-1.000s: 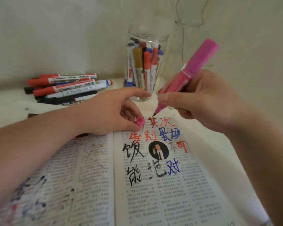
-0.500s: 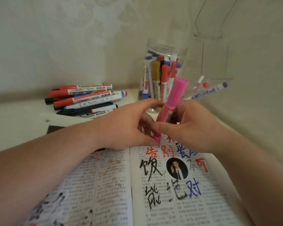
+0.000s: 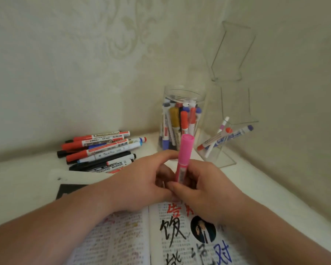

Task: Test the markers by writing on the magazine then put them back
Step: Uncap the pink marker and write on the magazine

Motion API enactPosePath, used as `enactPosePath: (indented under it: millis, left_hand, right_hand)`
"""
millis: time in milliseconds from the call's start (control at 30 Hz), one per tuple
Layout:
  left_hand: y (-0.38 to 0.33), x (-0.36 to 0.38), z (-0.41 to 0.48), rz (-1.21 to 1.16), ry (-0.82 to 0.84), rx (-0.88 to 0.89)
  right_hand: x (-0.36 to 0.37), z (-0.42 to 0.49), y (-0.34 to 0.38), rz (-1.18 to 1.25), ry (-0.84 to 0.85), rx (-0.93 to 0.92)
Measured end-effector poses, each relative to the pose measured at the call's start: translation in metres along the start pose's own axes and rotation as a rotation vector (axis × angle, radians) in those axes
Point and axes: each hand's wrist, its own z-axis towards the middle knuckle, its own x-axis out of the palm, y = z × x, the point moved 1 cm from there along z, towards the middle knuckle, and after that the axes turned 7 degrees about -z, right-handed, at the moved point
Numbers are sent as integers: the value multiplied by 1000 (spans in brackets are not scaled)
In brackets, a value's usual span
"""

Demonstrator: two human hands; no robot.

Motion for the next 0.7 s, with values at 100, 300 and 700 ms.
enactPosePath:
  millis: [100, 300, 700]
  left_hand:
    - [0, -1, 2, 19, -34, 3]
    - [-2, -5, 4, 59, -109, 6]
    - [5, -13, 7, 176, -284, 117]
  right_hand:
    - [-1, -3, -4, -6, -139, -29]
    - [-13, -3, 6, 304, -521, -232]
    - [-98, 49, 37, 272, -820, -249]
